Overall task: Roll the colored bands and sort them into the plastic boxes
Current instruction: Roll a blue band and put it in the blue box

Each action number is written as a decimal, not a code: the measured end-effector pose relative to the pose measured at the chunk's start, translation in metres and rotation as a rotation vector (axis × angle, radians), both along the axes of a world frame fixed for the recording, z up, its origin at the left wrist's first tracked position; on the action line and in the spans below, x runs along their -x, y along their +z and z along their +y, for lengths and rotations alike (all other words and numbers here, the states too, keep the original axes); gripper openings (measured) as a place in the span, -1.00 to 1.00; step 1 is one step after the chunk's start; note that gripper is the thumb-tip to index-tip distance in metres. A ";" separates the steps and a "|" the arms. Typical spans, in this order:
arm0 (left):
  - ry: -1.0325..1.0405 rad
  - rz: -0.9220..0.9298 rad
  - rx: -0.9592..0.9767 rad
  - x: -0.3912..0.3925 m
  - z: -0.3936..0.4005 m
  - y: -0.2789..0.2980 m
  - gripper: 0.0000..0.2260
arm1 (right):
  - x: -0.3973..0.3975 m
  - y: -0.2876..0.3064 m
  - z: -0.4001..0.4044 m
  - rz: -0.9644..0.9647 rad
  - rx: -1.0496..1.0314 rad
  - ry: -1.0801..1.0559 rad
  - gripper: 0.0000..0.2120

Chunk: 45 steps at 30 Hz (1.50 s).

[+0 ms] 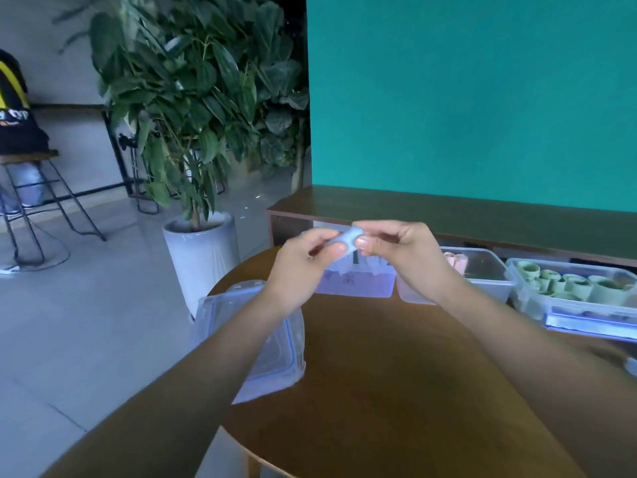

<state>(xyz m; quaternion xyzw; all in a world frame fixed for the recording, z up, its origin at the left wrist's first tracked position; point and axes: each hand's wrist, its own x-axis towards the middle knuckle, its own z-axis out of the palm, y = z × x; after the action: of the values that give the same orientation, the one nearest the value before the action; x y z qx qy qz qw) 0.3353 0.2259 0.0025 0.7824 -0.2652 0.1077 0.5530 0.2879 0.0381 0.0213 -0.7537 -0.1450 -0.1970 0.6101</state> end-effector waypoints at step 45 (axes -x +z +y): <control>0.283 0.121 -0.359 -0.111 0.037 -0.035 -0.78 | -0.200 -0.037 0.050 0.371 0.910 -0.175 -0.77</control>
<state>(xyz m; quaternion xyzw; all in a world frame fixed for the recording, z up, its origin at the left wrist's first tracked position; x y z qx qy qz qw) 0.4468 0.2628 -0.0324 0.9027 -0.1341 0.0885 0.3991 0.4882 0.0883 -0.0152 -0.9752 -0.0416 -0.0269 0.2159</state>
